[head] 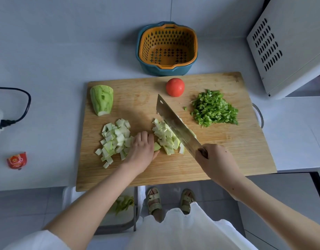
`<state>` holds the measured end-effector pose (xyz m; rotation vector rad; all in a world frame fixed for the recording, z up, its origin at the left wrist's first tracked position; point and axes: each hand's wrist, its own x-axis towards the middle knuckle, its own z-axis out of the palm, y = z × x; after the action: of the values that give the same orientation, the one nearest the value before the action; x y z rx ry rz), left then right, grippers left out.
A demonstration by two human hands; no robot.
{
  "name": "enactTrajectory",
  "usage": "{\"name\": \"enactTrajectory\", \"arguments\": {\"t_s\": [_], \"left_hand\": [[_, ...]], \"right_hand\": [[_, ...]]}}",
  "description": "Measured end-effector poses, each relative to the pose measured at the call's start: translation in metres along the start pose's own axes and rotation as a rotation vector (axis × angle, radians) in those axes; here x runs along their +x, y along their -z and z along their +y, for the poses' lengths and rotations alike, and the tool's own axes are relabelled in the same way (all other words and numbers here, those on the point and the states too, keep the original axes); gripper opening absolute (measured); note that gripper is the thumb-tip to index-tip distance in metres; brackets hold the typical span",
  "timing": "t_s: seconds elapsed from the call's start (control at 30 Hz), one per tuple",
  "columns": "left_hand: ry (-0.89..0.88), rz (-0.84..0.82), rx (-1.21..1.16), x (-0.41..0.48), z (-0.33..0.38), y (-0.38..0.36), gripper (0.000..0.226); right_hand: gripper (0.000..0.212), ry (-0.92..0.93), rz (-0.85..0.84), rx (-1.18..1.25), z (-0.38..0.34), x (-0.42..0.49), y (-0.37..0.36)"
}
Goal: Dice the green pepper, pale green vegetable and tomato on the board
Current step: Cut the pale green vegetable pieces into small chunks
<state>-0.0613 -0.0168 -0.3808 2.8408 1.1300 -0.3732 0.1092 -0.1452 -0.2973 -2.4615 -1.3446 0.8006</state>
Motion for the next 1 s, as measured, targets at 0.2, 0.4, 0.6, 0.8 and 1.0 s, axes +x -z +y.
{"name": "enactTrajectory", "arguments": {"t_s": [0.2, 0.4, 0.6, 0.8, 1.0], "left_hand": [[0.11, 0.009, -0.182, 0.009, 0.007, 0.003, 0.046], [0.241, 0.128, -0.413, 0.015, 0.001, 0.012, 0.04], [0.551, 0.198, -0.858, 0.025, -0.047, 0.047, 0.029], [0.733, 0.43, -1.003, 0.022, -0.105, 0.07, 0.017], [0.837, 0.568, -0.985, 0.014, -0.154, 0.07, 0.015]], "right_hand": [[0.042, -0.043, 0.062, -0.041, 0.011, 0.004, 0.004], [0.035, -0.11, 0.083, -0.118, 0.015, 0.017, -0.001], [0.027, -0.134, 0.069, -0.136, -0.001, 0.018, -0.018], [0.024, -0.065, -0.086, -0.016, -0.058, 0.009, -0.05], [0.022, -0.002, -0.181, 0.153, -0.122, 0.013, -0.085]]}}
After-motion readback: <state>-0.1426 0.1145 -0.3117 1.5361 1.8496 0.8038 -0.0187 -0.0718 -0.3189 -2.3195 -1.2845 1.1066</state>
